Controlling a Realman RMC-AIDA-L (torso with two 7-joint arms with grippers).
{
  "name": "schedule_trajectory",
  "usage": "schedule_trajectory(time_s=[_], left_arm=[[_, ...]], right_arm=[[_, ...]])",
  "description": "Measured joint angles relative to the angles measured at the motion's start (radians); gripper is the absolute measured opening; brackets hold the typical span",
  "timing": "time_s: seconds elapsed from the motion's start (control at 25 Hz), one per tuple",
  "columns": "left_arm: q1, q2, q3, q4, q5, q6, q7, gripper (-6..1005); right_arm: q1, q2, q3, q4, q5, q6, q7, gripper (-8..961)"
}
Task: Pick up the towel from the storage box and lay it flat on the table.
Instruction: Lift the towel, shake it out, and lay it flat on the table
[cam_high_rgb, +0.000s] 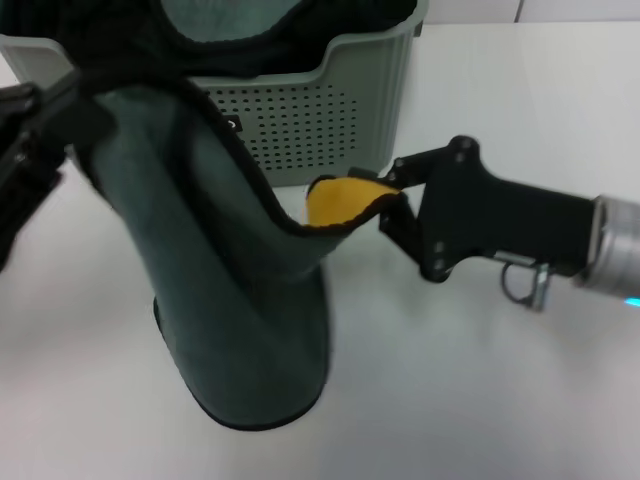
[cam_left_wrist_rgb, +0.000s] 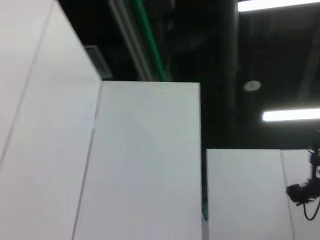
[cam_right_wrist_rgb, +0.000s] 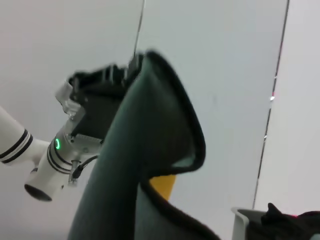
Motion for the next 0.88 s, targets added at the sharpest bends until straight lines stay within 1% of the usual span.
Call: schedule_trajectory(time_s=[0.04, 0.12, 0.16, 0.2, 0.28, 0.32, 0.4, 0.44, 0.48, 0.52, 0.56, 0.6, 0.64, 0.68, 0.72, 0.76, 0.8, 0.84, 0.88], left_arm=[[0.014, 0.005, -0.009, 0.006, -0.001, 0.0, -0.028, 13], [0.045, 0.012, -0.026, 0.038, -0.002, 0.001, -0.088, 13], [0.064, 0.016, -0.028, 0.068, 0.0, 0.001, -0.116, 13], [0.081, 0.019, -0.029, 0.097, 0.005, 0.001, -0.144, 13], [0.114, 0.022, -0.026, 0.154, 0.016, 0.002, -0.178, 13], [0.136, 0.02, -0.024, 0.184, 0.021, 0.003, -0.192, 13], [0.187, 0.01, -0.023, 0.249, 0.023, 0.004, -0.21, 13], [0.225, 0.0, -0.022, 0.291, 0.023, 0.004, -0.218, 13], [0.259, -0.006, -0.02, 0.34, 0.024, 0.005, -0.225, 13], [0.297, -0.013, -0.015, 0.388, 0.024, 0.005, -0.232, 13], [0.32, -0.016, -0.012, 0.409, 0.025, 0.005, -0.235, 13], [0.37, -0.023, -0.002, 0.459, 0.026, 0.005, -0.238, 14], [0.37, -0.023, -0.002, 0.459, 0.026, 0.005, -0.238, 14], [0.394, -0.027, 0.0, 0.466, 0.027, 0.005, -0.239, 14], [0.403, -0.03, -0.003, 0.458, 0.031, 0.005, -0.238, 14], [0.4, -0.034, -0.014, 0.433, 0.041, 0.002, -0.236, 14], [0.378, -0.039, -0.041, 0.381, 0.067, 0.0, -0.225, 14], [0.347, -0.044, -0.078, 0.324, 0.098, -0.002, -0.211, 14], [0.312, -0.046, -0.111, 0.267, 0.128, -0.003, -0.197, 14]], right_arm=[[-0.023, -0.003, 0.043, -0.053, -0.07, 0.002, 0.064, 15], [-0.084, 0.005, 0.145, -0.205, -0.241, 0.033, 0.232, 12], [-0.121, 0.014, 0.201, -0.284, -0.33, 0.061, 0.316, 12], [-0.15, 0.029, 0.242, -0.356, -0.402, 0.1, 0.381, 12], [-0.204, 0.047, 0.302, -0.477, -0.497, 0.179, 0.482, 12], [-0.221, 0.049, 0.32, -0.521, -0.521, 0.218, 0.527, 12], [-0.257, 0.05, 0.355, -0.596, -0.526, 0.309, 0.599, 12], [-0.257, 0.05, 0.355, -0.596, -0.526, 0.309, 0.599, 12], [-0.275, 0.051, 0.381, -0.626, -0.521, 0.367, 0.627, 12], [-0.305, 0.055, 0.421, -0.664, -0.503, 0.457, 0.658, 12], [-0.336, 0.059, 0.446, -0.679, -0.477, 0.499, 0.674, 12], [-0.342, 0.06, 0.451, -0.681, -0.471, 0.507, 0.678, 12], [-0.356, 0.06, 0.457, -0.677, -0.457, 0.516, 0.682, 12], [-0.367, 0.06, 0.46, -0.665, -0.443, 0.521, 0.687, 12], [-0.373, 0.06, 0.462, -0.643, -0.437, 0.521, 0.69, 12], [-0.373, 0.06, 0.464, -0.603, -0.442, 0.512, 0.692, 13], [-0.365, 0.06, 0.464, -0.552, -0.454, 0.494, 0.692, 13], [-0.359, 0.061, 0.464, -0.52, -0.465, 0.477, 0.691, 13], [-0.332, 0.062, 0.459, -0.432, -0.487, 0.433, 0.683, 13]])
